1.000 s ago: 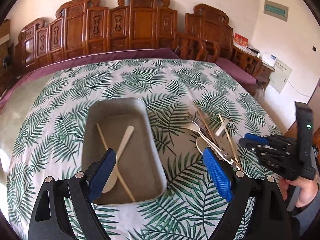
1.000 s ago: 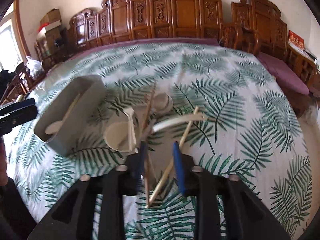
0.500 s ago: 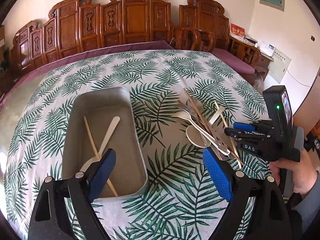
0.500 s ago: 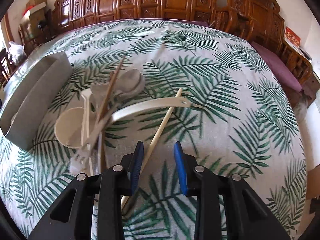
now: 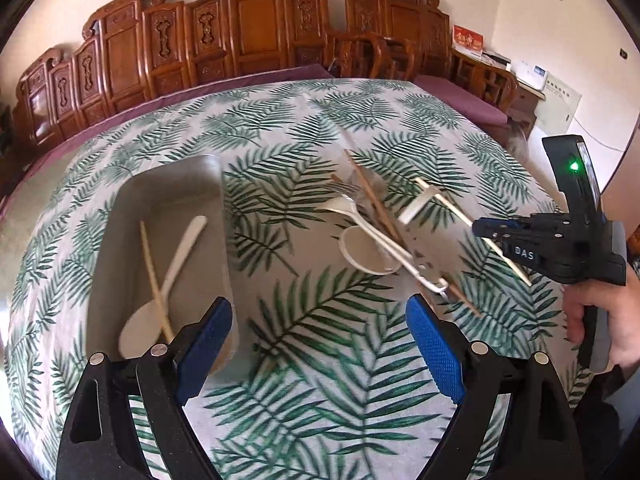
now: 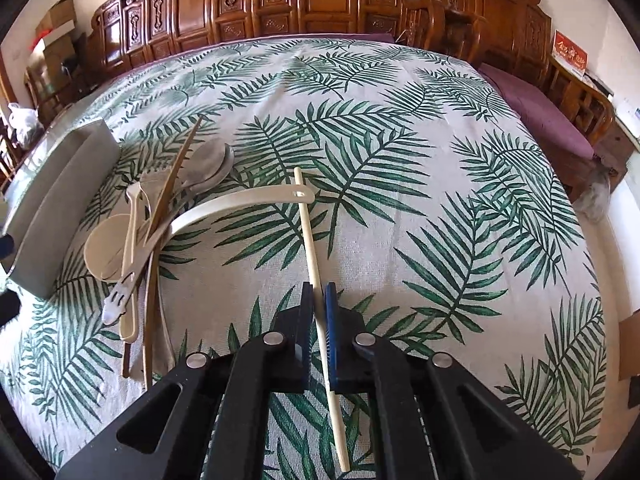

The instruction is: Organize utensils

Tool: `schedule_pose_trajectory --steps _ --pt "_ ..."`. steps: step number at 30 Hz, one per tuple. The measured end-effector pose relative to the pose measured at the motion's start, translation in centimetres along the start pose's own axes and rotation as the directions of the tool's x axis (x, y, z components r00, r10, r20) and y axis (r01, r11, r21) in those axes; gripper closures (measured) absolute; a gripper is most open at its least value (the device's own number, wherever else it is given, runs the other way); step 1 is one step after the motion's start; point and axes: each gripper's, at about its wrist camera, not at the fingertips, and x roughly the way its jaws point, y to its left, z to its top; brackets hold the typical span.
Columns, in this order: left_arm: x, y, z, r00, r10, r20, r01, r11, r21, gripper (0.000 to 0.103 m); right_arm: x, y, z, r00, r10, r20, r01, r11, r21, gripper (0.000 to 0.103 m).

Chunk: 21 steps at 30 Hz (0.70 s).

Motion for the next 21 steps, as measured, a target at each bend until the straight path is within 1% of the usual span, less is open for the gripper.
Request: schedule_pose_trajectory --steps 5,6,9,13,17,19,21 --pt "0.6 -2.7 1.0 1.000 -0.007 -0.010 0.007 0.999 0.035 0.018 -1.0 -0.9 0.1 0.999 0.024 0.028 -0.025 0.999 0.021 0.096" --pt "0.9 -3.3 1.4 1.000 -0.015 -0.016 0.016 0.999 0.039 0.023 -1.0 -1.0 0.1 0.999 0.029 0.030 -0.030 0.999 0.025 0.097" --pt "2.1 -5.1 2.4 0.999 -0.026 -0.040 0.028 0.998 0.062 0.032 -1.3 -1.5 0.1 0.998 0.049 0.040 -0.050 0.998 0.041 0.097" --pt "3.9 -7.0 3.7 0.997 -0.034 -0.071 0.040 0.996 0.083 0.042 -1.3 -2.0 0.0 0.996 0.086 0.040 -0.088 0.994 0.059 0.097" --pt "6.0 -8.2 4.6 0.993 -0.029 -0.115 0.040 0.995 0.091 0.058 -1.7 -2.8 0.0 0.989 0.138 0.056 -0.143 0.985 0.097 0.097" --pt "6.8 -8.7 4.9 0.992 -0.009 -0.129 0.022 0.995 0.102 0.063 -1.9 -3.0 -0.1 0.986 0.156 0.064 -0.163 0.980 0.112 0.097" --pt "7.7 -9.2 4.9 0.988 0.031 -0.148 -0.013 0.992 0.126 0.068 -2.1 -3.2 0.0 0.984 0.162 0.071 -0.170 0.979 0.115 0.097"
